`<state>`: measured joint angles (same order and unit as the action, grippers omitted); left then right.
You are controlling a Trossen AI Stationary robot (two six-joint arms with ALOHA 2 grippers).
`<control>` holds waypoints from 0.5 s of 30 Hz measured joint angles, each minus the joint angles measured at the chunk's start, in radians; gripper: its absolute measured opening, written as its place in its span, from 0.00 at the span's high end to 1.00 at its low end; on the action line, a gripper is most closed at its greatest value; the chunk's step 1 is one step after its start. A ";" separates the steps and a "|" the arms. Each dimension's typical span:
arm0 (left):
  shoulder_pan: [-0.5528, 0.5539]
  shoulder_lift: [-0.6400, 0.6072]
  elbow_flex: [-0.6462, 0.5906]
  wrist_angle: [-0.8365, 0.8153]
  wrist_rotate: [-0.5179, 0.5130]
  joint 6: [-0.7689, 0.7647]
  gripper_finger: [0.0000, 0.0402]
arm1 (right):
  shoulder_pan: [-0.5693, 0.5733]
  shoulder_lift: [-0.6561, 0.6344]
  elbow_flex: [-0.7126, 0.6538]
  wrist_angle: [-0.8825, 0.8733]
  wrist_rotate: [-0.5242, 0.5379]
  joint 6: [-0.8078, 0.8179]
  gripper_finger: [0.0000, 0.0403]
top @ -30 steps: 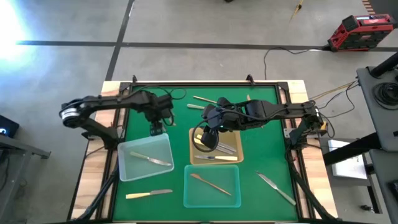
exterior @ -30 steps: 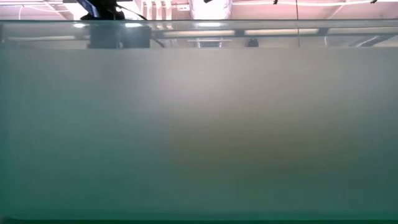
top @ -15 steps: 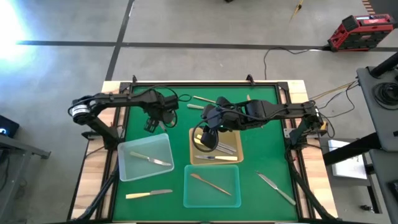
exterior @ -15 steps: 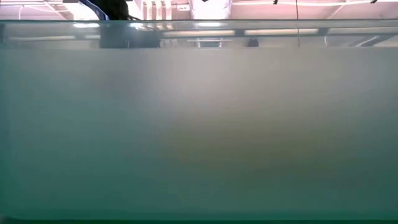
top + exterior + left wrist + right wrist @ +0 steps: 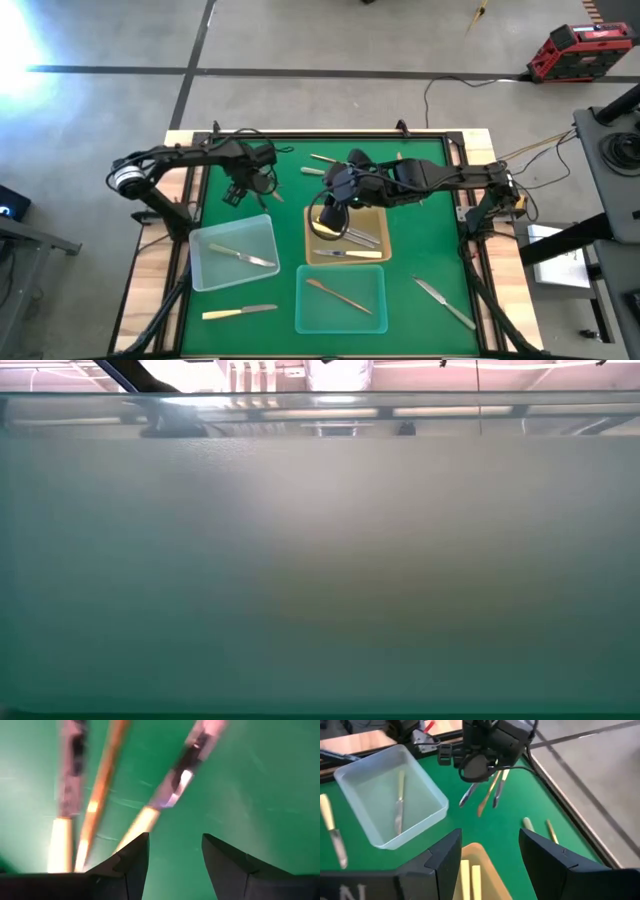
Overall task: Sort silverware by color (type)
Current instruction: Put the yellow table knife into the orange bin
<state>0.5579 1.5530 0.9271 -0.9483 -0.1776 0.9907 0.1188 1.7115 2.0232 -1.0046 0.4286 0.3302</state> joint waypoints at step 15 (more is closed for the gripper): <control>0.073 0.116 0.003 0.084 -0.127 0.155 0.59 | 0.000 0.000 0.000 0.000 0.027 -0.001 0.53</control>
<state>0.6304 1.6692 0.9297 -0.8640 -0.3044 1.1460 0.1188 1.7115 2.0232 -1.0045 0.4561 0.3290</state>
